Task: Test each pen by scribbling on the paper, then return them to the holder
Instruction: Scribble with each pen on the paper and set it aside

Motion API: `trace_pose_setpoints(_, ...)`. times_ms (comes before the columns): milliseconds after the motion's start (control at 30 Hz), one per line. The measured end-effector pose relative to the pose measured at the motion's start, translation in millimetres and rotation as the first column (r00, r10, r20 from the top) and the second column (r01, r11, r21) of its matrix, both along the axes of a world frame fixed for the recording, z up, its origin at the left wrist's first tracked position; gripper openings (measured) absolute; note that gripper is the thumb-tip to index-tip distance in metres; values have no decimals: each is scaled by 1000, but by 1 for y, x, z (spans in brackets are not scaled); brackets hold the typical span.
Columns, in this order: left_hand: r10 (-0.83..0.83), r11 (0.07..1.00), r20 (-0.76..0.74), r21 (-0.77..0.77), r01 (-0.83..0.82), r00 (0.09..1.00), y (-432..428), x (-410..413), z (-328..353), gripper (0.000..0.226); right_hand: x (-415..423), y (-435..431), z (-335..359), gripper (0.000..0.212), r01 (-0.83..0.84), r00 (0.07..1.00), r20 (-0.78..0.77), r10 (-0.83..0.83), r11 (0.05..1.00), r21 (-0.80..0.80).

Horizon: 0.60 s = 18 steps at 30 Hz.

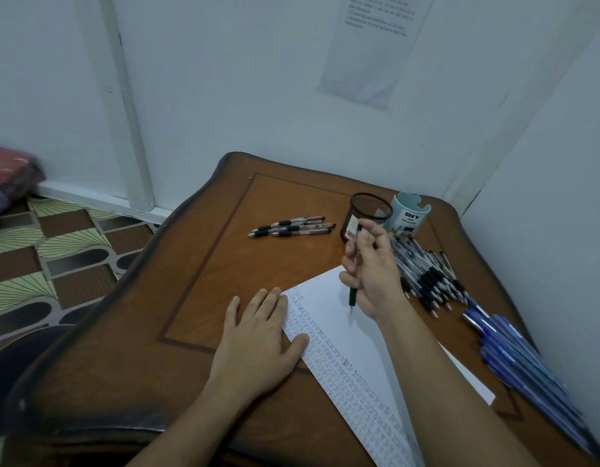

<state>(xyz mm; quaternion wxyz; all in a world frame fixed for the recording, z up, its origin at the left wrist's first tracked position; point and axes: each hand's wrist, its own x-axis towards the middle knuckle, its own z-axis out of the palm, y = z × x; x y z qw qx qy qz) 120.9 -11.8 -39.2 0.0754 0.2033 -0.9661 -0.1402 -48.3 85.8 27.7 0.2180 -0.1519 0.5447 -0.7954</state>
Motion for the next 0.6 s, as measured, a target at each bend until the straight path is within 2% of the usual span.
trace_pose_setpoints(100,2,1000,-7,-1,-2,1000,0,0,0,93,4,0,1,11,-34,999,12,33,996,78)
trace_pose_setpoints(200,1,1000,6,-11,-1,1000,0,0,1,93,5,1,0,9,-64,998,8,63,997,38)
trace_pose_setpoints(300,2,1000,19,-23,-2,1000,1,0,1,95,2,2,-1,16,-88,996,13,88,996,26)
trace_pose_setpoints(500,5,1000,18,-27,-4,1000,0,0,-2,91,-13,4,-19,68,-86,972,218,82,996,6)
trace_pose_setpoints(600,10,1000,-1,-10,-10,1000,0,0,0,90,-17,1,-30,66,-120,985,141,103,986,112)
